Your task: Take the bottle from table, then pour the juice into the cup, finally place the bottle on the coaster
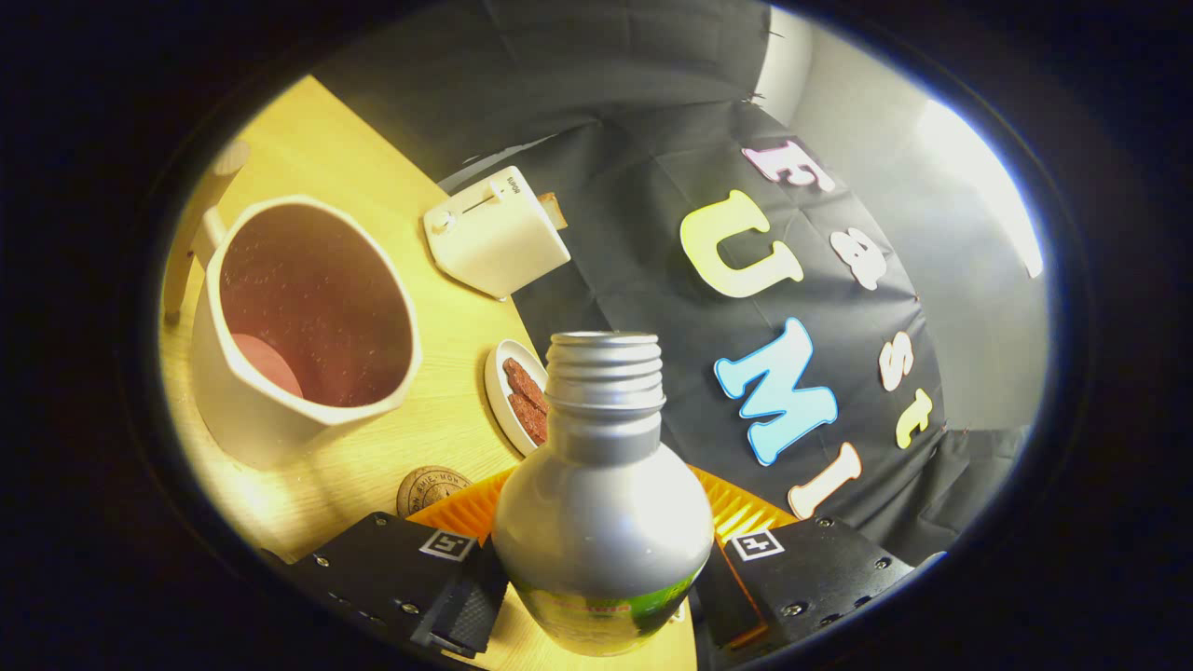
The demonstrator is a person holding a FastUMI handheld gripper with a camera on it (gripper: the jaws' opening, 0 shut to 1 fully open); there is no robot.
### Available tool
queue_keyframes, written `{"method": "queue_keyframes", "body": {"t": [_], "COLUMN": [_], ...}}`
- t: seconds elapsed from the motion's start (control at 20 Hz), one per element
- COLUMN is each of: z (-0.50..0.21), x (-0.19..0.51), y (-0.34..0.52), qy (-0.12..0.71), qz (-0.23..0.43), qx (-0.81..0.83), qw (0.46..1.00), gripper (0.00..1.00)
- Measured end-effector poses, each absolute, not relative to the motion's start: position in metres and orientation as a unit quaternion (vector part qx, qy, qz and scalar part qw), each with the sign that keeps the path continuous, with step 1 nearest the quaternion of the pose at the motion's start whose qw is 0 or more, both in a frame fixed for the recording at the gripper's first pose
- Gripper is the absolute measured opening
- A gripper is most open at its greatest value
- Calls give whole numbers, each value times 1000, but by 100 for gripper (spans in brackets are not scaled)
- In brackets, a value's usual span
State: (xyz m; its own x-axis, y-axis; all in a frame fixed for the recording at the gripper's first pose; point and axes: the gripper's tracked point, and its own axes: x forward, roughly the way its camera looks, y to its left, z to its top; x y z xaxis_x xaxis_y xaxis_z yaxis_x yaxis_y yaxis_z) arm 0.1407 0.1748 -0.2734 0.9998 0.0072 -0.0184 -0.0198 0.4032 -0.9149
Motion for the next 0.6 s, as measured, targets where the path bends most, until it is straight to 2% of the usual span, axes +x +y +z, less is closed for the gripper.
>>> {"method": "queue_keyframes", "body": {"t": [0.6], "z": [-263], "x": [142], "y": [181], "qy": [-21], "qz": [10], "qx": [-642], "qw": [766], "gripper": [83]}}
